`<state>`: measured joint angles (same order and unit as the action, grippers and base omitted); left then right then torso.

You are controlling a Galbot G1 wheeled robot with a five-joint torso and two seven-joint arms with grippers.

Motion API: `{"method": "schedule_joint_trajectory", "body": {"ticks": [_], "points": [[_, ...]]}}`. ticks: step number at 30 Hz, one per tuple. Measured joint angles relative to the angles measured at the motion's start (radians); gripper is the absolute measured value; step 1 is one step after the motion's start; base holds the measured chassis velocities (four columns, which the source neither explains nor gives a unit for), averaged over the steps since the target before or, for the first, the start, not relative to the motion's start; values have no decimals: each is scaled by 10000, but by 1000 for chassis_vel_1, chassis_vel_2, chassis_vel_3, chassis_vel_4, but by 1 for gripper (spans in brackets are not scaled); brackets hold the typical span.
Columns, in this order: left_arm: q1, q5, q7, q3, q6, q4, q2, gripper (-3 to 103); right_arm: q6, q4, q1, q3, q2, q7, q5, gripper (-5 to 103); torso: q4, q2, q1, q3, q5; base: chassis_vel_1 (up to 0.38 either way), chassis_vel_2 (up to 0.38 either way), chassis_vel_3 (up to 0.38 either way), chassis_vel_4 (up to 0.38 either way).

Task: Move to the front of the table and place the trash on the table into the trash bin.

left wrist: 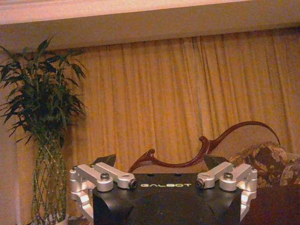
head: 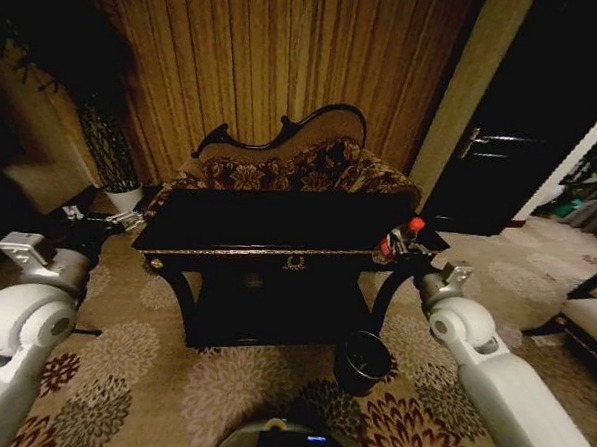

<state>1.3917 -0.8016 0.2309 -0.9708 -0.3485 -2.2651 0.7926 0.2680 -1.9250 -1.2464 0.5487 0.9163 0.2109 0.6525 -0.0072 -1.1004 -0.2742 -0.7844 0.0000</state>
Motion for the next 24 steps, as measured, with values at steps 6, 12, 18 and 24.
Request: {"method": "schedule_joint_trajectory", "body": {"ticks": [6,12,18,24], "points": [[27,1,74,-1,-2,-96,116,100,-950,2293,-231,-431,848,-863,-2086,25,-4,4,-6,-4,3,0,0,0,0],[173,3,229,-46,-89,-167,33,100,-2526,5131,153,-614,1578,-1720,-3290,25,0,3,-4,-2,1,0,0,0,0],[181,10,262,-17,-184,-168,-26,100,-2975,7131,835,-660,2082,-1821,-3482,25,-1,3,-5,-2,1,0,0,0,0],[244,40,274,27,-208,-225,-15,100,-3084,8145,1225,-654,2358,-1847,-3421,25,0,2,-3,-1,-1,0,0,0,0]]}}
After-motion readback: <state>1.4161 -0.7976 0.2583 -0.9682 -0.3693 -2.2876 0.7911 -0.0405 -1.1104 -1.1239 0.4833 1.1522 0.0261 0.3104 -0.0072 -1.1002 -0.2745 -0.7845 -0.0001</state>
